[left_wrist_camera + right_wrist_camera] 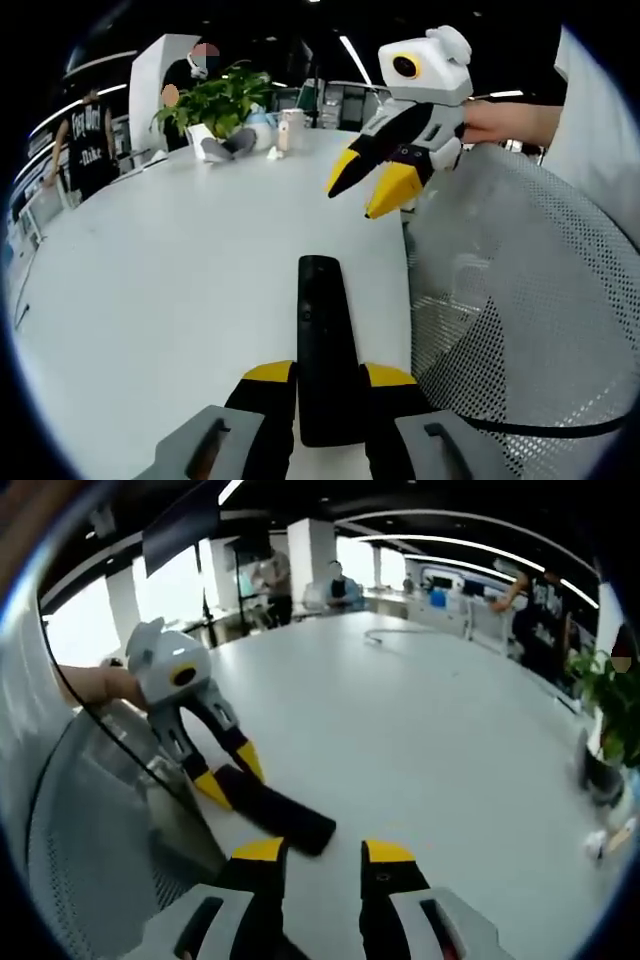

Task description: Press the specified remote control buttons in sequence, fully releasing each button before pressing the next.

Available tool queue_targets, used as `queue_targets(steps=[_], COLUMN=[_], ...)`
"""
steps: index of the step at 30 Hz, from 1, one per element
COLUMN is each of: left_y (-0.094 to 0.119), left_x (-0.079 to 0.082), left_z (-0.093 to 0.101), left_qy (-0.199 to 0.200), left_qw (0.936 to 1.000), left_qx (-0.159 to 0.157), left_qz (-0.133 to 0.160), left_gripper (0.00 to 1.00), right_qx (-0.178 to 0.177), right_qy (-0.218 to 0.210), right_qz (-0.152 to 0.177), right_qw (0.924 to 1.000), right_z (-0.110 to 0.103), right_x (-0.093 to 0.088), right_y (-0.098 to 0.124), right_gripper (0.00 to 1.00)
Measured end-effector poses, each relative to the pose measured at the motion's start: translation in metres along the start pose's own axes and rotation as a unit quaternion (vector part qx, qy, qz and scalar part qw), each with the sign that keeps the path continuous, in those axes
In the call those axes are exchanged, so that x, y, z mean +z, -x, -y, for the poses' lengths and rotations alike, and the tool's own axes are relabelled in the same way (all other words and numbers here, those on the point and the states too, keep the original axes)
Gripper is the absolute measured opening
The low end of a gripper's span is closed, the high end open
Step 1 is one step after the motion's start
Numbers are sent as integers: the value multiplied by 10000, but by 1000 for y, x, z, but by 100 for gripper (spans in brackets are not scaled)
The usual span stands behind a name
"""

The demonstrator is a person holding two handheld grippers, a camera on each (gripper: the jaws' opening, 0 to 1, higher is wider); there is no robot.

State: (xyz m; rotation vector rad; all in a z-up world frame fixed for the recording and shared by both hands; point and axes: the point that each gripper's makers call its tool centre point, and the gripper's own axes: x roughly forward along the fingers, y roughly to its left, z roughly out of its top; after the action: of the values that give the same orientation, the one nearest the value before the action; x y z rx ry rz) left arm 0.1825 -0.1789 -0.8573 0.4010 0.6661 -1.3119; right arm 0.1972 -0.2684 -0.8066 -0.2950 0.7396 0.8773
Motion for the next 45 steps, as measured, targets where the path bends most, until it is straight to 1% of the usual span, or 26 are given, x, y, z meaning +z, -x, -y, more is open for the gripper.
queue_targets(steps=[5,9,17,19,22,31,40,45], left_y=[0,0,1,0,0,1,0,0], left_x=[-1,-1,-2,-2,-2,-2,-2,-2], left_z=[1,1,3,3,4,3,3,3], left_qy=[-46,-103,-167,-166,-265,-239,-227,-219], left_qw=[10000,9999,9997,9998,9996,9997,9997,9997], left_qx=[-54,-95,-145,-115,-82,-69,-70,-72], left_qz=[-12,-26,-43,-52,-65,-35,-13,-4], left_gripper=[24,24,24,24,24,24,24,24], right_qx=[37,102,209,211,238,362,411,422], right_qy=[242,302,434,434,425,406,426,464], right_qz=[-182,-283,-369,-406,-426,-473,-494,-562], right_qw=[9995,9991,9982,9980,9979,9974,9970,9964], right_z=[-4,-10,-16,-15,-16,-18,-18,-16], right_x=[-1,0,2,2,2,0,-2,-5], right_y=[-6,-12,-22,-24,-25,-29,-29,-30], right_gripper=[26,26,25,25,25,23,20,18])
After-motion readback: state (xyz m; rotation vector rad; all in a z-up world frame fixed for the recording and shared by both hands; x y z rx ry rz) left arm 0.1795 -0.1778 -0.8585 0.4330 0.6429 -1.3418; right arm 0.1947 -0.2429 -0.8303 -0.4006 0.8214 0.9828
